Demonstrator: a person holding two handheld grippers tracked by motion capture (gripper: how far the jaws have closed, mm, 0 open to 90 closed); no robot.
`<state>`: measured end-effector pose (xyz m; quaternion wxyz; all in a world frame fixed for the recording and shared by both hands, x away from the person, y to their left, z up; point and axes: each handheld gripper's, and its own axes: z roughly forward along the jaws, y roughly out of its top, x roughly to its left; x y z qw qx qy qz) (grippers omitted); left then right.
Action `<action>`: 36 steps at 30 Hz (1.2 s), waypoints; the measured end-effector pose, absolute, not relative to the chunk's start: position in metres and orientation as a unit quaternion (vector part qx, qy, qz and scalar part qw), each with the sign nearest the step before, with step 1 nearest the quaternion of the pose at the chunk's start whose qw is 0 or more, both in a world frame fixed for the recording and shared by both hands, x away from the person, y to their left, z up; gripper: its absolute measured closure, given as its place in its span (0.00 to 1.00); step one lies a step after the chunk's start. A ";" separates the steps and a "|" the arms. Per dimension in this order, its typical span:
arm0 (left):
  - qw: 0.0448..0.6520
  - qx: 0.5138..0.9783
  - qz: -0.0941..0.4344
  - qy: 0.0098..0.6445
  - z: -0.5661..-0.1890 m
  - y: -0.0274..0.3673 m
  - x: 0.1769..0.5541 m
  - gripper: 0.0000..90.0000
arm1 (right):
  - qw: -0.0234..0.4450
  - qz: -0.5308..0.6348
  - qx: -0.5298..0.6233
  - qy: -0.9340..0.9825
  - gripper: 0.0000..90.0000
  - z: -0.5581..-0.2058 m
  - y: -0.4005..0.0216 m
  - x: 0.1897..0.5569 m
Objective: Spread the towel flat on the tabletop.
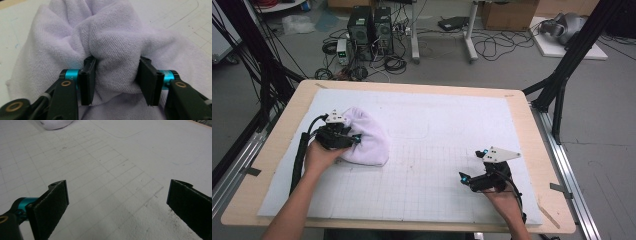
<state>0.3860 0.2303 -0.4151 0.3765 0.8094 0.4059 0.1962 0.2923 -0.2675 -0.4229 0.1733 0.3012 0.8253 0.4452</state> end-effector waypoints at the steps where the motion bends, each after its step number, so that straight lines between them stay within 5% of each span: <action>1: 0.378 0.808 0.200 0.405 -0.416 0.230 0.385 0.64 | 0.172 0.444 0.300 0.827 0.03 -0.423 -0.267 0.292; 13: 0.397 0.805 0.165 0.408 -0.405 0.237 0.376 0.82 | 0.166 0.441 0.301 0.829 0.03 -0.425 -0.265 0.295; 31: 0.488 0.808 0.106 0.311 -0.337 0.193 0.325 0.83 | 0.166 0.448 0.300 0.825 0.03 -0.423 -0.266 0.294; 36: 0.491 0.815 0.100 0.293 -0.345 0.172 0.312 0.82 | 0.166 0.448 0.298 0.827 0.03 -0.423 -0.265 0.294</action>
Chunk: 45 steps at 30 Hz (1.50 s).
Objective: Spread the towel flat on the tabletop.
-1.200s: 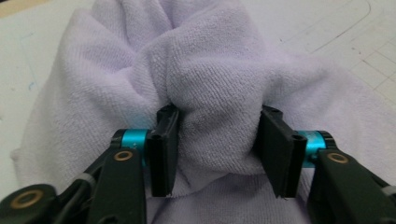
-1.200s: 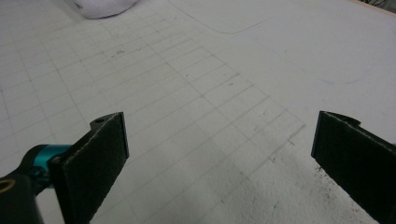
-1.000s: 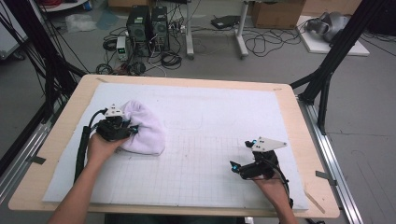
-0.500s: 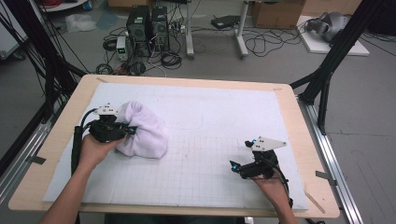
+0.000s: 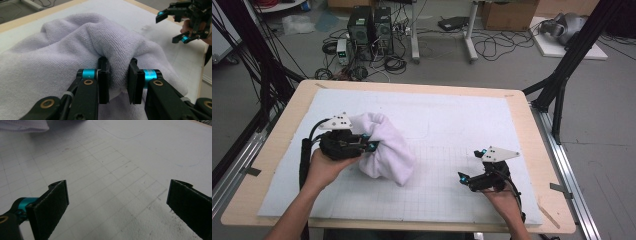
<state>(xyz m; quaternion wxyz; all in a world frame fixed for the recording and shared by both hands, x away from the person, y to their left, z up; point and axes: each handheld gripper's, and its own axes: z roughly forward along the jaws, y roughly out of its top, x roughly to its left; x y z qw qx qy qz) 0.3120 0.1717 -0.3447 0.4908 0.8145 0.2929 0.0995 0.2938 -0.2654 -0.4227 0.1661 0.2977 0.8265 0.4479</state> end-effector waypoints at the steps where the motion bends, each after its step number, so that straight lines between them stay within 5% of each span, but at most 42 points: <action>1: 0.485 0.818 0.099 0.293 -0.351 0.169 0.311 0.82 | 0.166 0.447 0.295 0.828 0.03 -0.423 -0.265 0.294; 6: 0.459 0.831 0.077 0.306 -0.389 0.168 0.310 0.77 | 0.158 0.443 0.287 0.834 0.06 -0.423 -0.260 0.295; 12: 0.460 0.833 0.085 0.295 -0.389 0.175 0.301 0.47 | 0.140 0.454 0.272 0.837 0.12 -0.415 -0.241 0.301; 13: 0.461 0.833 0.088 0.294 -0.385 0.178 0.300 0.47 | 0.140 0.454 0.272 0.837 0.12 -0.415 -0.241 0.301; 14: 0.461 0.833 0.095 0.291 -0.380 0.181 0.299 0.44 | 0.124 0.464 0.254 0.840 0.23 -0.412 -0.233 0.305; 19: 0.460 0.829 0.128 0.292 -0.369 0.196 0.307 0.43 | 0.116 0.458 0.231 0.850 0.28 -0.408 -0.208 0.314; 26: 0.423 0.841 0.117 0.317 -0.406 0.200 0.333 0.43 | 0.068 0.453 0.200 0.866 0.39 -0.424 -0.163 0.341; 30: 0.404 0.852 0.122 0.310 -0.415 0.194 0.338 0.50 | 0.056 0.436 0.196 0.877 0.43 -0.433 -0.151 0.349; 36: 0.381 0.867 0.115 0.300 -0.423 0.190 0.343 0.87 | 0.040 0.398 0.170 0.901 0.62 -0.446 -0.124 0.356; 41: 0.391 0.865 0.105 0.297 -0.417 0.197 0.338 0.91 | 0.025 0.398 0.152 0.904 0.92 -0.445 -0.121 0.356; 45: 0.401 0.862 0.102 0.293 -0.413 0.204 0.329 0.92 | 0.022 0.393 0.150 0.907 0.95 -0.440 -0.128 0.354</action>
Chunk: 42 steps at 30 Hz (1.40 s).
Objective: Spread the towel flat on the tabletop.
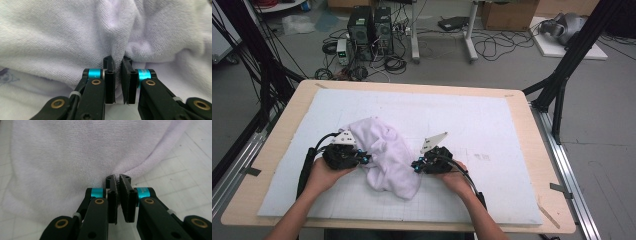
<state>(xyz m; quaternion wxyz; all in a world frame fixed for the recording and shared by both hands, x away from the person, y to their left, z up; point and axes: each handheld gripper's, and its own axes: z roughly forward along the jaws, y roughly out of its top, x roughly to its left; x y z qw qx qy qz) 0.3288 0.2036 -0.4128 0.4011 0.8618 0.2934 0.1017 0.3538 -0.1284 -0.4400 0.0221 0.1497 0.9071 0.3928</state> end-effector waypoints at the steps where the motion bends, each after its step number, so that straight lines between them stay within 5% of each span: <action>1: 0.404 0.861 0.101 0.292 -0.411 0.206 0.325 0.92 | 0.023 0.397 0.152 0.905 0.95 -0.437 -0.133 0.353; 12: 0.423 0.862 0.092 0.263 -0.400 0.210 0.282 0.92 | 0.046 0.429 0.146 0.890 0.95 -0.405 -0.185 0.297; 21: 0.419 0.872 0.069 0.244 -0.405 0.215 0.247 0.90 | 0.015 0.426 0.128 0.895 0.89 -0.415 -0.195 0.257; 23: 0.422 0.869 0.068 0.247 -0.403 0.217 0.248 0.79 | 0.019 0.429 0.129 0.894 0.74 -0.412 -0.194 0.260; 27: 0.435 0.859 0.081 0.258 -0.390 0.225 0.256 0.59 | 0.035 0.448 0.147 0.881 0.61 -0.395 -0.190 0.287; 34: 0.452 0.841 0.109 0.276 -0.375 0.231 0.282 0.54 | 0.054 0.461 0.166 0.870 0.58 -0.393 -0.173 0.324; 42: 0.408 0.851 0.104 0.314 -0.408 0.215 0.324 0.54 | 0.048 0.424 0.196 0.883 0.53 -0.420 -0.136 0.363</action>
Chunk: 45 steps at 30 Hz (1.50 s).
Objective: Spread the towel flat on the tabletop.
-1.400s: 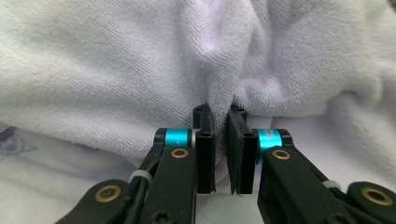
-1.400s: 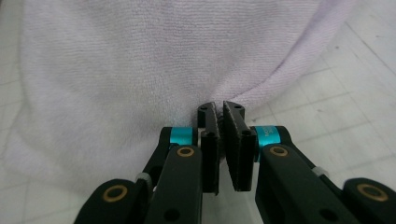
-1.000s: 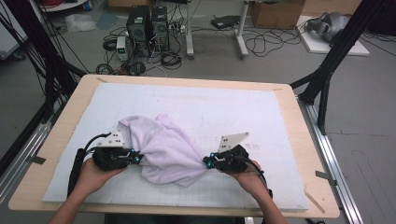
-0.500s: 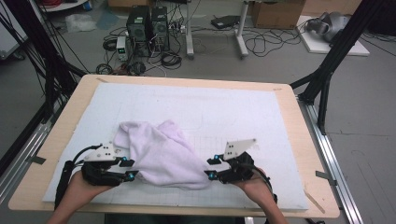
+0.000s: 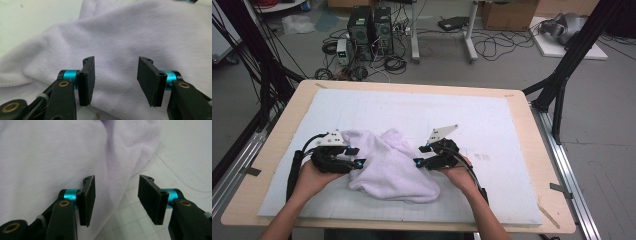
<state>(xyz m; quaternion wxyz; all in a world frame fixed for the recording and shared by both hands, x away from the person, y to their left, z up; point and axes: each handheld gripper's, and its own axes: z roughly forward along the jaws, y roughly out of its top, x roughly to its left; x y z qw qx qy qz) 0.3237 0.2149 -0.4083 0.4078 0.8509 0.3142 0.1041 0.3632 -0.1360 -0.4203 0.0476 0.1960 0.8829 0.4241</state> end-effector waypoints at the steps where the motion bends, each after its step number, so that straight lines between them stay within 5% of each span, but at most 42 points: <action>1: 0.403 0.853 0.095 0.318 -0.414 0.214 0.327 0.60 | 0.042 0.419 0.201 0.884 0.53 -0.426 -0.130 0.370; 6: 0.376 0.872 0.087 0.302 -0.432 0.205 0.332 0.78 | 0.032 0.403 0.200 0.892 0.67 -0.435 -0.121 0.378; 9: 0.381 0.871 0.082 0.298 -0.429 0.203 0.332 0.95 | -0.009 0.405 0.191 0.894 0.94 -0.442 -0.121 0.382; 11: 0.385 0.869 0.080 0.301 -0.428 0.205 0.333 0.97 | -0.006 0.409 0.193 0.892 0.96 -0.437 -0.125 0.381; 26: 0.464 0.840 0.101 0.262 -0.371 0.188 0.322 0.97 | 0.103 0.460 0.202 0.858 0.96 -0.357 -0.217 0.322; 37: 0.430 0.865 0.071 0.247 -0.400 0.211 0.259 0.97 | 0.009 0.429 0.175 0.886 0.91 -0.410 -0.205 0.277; 42: 0.448 0.857 0.079 0.243 -0.381 0.215 0.266 0.76 | 0.017 0.458 0.163 0.874 0.67 -0.385 -0.205 0.285; 45: 0.461 0.847 0.100 0.245 -0.367 0.214 0.281 0.69 | 0.034 0.478 0.176 0.860 0.65 -0.371 -0.209 0.301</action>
